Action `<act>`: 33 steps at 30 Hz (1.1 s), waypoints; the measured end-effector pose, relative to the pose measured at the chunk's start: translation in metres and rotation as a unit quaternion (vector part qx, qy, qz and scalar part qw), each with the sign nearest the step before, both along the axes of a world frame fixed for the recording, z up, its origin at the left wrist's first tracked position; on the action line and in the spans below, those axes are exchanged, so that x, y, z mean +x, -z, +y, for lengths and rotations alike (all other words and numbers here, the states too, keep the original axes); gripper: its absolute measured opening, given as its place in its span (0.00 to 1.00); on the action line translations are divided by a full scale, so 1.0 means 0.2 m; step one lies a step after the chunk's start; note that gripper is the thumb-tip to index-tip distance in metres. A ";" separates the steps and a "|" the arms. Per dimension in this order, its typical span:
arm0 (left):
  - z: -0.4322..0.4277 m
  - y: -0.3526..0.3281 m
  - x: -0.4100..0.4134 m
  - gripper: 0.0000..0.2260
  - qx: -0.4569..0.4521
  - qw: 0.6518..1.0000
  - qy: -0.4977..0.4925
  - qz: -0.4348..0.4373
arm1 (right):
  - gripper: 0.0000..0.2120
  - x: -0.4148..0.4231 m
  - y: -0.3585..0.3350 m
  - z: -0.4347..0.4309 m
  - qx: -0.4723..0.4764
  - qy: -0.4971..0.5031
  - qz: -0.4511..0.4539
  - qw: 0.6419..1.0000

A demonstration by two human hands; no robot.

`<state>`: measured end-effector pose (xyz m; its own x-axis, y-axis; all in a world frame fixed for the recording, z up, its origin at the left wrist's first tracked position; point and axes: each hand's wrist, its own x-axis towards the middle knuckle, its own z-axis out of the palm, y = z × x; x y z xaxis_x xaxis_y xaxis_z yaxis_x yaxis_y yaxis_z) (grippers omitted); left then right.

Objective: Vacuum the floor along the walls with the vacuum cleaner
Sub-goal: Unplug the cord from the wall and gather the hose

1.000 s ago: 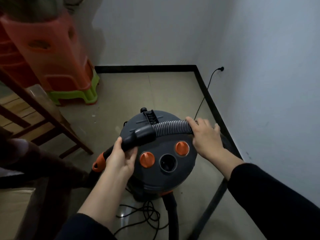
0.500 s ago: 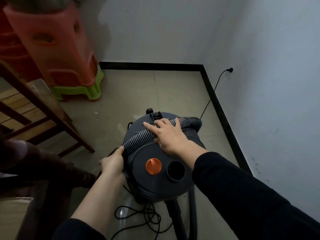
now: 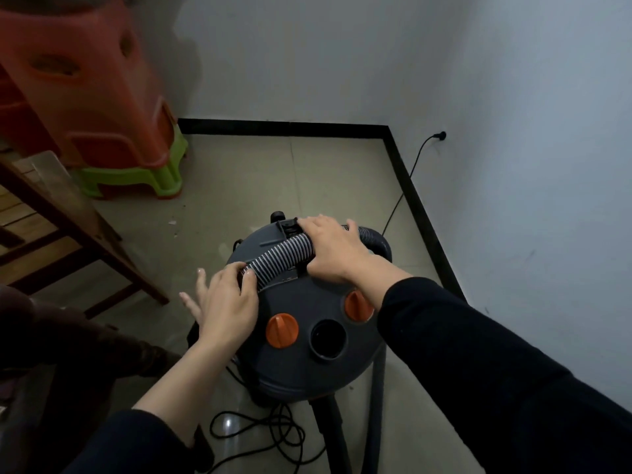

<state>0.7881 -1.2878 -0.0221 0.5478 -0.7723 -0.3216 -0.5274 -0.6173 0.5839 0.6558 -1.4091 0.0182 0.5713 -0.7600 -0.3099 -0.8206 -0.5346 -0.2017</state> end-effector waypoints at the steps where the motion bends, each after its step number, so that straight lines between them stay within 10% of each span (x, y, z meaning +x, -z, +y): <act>1: -0.01 0.00 0.00 0.18 0.003 1.000 -0.005 -0.005 | 0.34 -0.02 0.00 -0.01 0.002 0.014 -0.003 1.000; 12: -0.22 -0.02 -0.18 0.16 0.014 0.982 -0.168 -0.088 | 0.30 -0.30 0.10 -0.26 0.062 -0.035 -0.062 0.996; 20: -0.48 -0.03 -0.54 0.16 0.011 0.985 -0.076 -0.153 | 0.27 -0.54 0.24 -0.37 0.149 -0.095 -0.232 0.957; 33: -0.50 -0.01 -0.57 0.17 0.030 0.976 -0.149 -0.154 | 0.33 -0.67 0.31 -0.45 0.185 -0.106 -0.137 0.967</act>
<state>0.6742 -1.3870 -0.0194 0.8228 -0.5493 -0.1463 -0.4642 -0.7978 0.3846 0.5219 -1.4982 -0.0431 0.8018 -0.4821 -0.3531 -0.5887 -0.5354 -0.6056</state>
